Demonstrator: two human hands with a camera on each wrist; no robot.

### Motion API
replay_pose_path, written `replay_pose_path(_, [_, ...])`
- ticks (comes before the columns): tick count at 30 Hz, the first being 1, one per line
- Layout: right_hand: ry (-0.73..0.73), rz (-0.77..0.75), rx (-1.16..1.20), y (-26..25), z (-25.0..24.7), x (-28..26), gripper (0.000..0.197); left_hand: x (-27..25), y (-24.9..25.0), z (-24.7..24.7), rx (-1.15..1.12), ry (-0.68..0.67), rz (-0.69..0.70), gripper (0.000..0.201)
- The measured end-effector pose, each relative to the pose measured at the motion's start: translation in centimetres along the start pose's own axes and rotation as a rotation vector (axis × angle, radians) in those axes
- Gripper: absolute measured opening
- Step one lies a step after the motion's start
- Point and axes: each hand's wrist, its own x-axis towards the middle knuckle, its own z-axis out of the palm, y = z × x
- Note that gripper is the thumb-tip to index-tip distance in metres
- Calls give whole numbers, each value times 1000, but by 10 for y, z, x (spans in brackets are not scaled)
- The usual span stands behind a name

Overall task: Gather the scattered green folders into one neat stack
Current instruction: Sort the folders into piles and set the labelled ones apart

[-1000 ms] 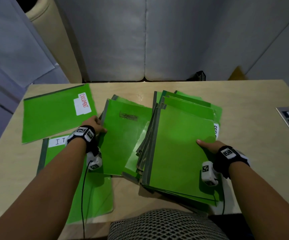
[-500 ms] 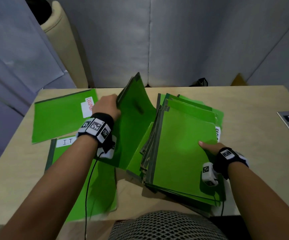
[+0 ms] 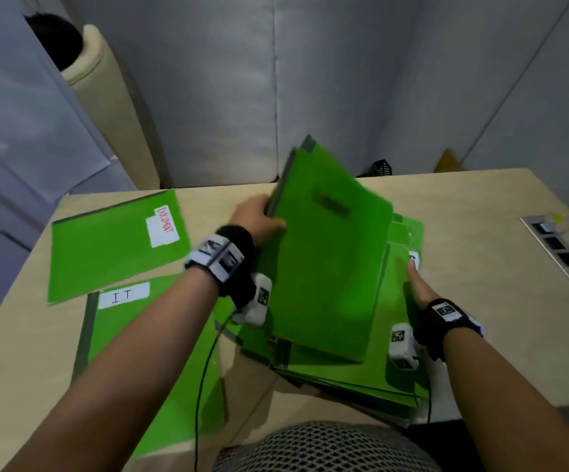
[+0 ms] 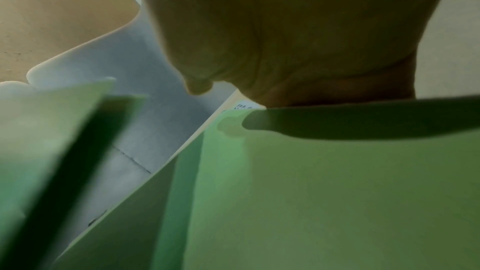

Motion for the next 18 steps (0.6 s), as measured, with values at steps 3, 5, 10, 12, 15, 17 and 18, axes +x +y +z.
replay_pose_path(3, [-41,-9,-39,4,-2,2,117,-8,-23,62,94,-157,-153,39])
replay_pose_path(5, [-32,-12,-132,7,-1,6,120,-15,-35,92,70,-226,-221,45])
replay_pose_path(10, [67,-88,-550,5,2,17,116,-22,-55,103,36,-214,-227,34])
replay_pose_path(12, [82,-97,-670,0,2,17,90,-21,-70,91,-5,-160,-318,30])
replay_pose_path(15, [60,-97,-776,-7,-1,17,90,-23,-108,77,-123,-93,-610,35])
replay_pose_path(17, [58,-60,-786,-11,-2,19,98,-35,-128,72,-246,-148,-778,40])
replay_pose_path(18, [61,-42,-777,-13,-2,20,99,-41,-135,74,-306,-182,-824,40])
